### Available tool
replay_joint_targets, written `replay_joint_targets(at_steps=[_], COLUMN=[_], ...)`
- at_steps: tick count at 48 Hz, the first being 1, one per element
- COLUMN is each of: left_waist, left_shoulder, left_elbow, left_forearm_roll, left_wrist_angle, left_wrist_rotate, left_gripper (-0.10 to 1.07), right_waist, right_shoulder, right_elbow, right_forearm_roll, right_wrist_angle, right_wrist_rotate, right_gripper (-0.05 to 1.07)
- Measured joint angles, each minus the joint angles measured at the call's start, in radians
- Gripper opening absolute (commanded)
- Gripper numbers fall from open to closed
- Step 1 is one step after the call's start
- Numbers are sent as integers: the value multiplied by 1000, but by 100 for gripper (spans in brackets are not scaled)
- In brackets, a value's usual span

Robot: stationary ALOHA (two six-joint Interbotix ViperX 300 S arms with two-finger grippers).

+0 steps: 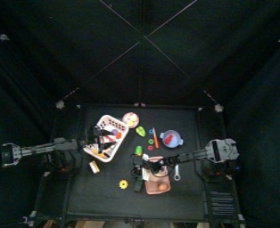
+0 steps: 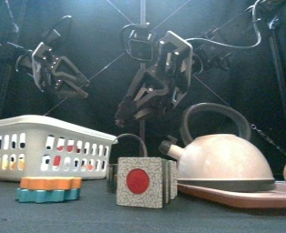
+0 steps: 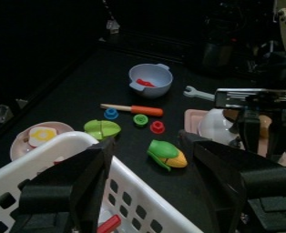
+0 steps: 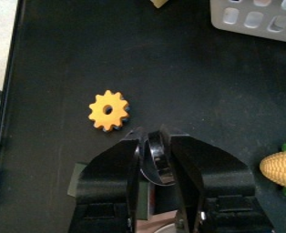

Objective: Grab cookiec utter

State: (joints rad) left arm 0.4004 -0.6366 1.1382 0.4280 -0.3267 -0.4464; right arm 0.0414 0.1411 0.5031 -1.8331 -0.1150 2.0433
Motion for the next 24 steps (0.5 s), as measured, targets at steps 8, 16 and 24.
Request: replay_joint_targets(at_steps=[8, 16, 24], left_waist=[0, 2, 2], left_shoulder=[0, 0, 0], left_elbow=[2, 3, 3], left_forearm_roll=[-2, -2, -2], left_wrist_angle=[0, 0, 0], left_wrist_rotate=[0, 2, 0], left_gripper=[93, 93, 93], right_waist=[0, -2, -6], right_shoulder=[0, -2, 0], right_elbow=[5, 5, 12], right_forearm_roll=[2, 26, 35], right_wrist_angle=[-17, -17, -21], right_wrist_rotate=[0, 0, 0], right_gripper=[66, 67, 67])
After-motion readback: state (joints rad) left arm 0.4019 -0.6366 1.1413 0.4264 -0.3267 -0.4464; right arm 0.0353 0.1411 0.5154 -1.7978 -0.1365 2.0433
